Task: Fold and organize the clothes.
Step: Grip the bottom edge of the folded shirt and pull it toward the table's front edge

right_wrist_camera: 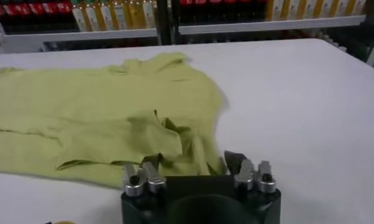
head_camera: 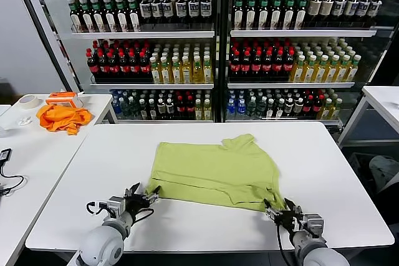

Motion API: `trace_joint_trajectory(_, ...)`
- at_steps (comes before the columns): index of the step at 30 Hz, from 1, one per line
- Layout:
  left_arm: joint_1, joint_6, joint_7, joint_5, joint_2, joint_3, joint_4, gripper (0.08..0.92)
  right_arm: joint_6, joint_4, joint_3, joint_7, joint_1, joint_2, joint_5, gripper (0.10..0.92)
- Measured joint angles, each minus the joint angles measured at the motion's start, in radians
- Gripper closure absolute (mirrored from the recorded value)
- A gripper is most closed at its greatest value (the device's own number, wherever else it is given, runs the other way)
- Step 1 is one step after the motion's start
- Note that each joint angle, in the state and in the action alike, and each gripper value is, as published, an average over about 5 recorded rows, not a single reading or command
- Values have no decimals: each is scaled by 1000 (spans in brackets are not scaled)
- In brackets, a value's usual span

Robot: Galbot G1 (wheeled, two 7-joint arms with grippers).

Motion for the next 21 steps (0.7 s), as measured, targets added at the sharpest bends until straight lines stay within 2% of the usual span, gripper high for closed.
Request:
trace_joint_trajectory(12,17,19,-1,23,1,-5,-15,770,-2,25,8,-8,-24,-16,-8,885)
trace_joint_trajectory(17,55,30,3,32,18,-19,-51,898,-9,72,12,-3,-67,-33,-22,911)
trace_joint_trajectory(21,104,37,1,37,36,-38,-97,917,-7,118,21,-3,-115,-47,-38,911)
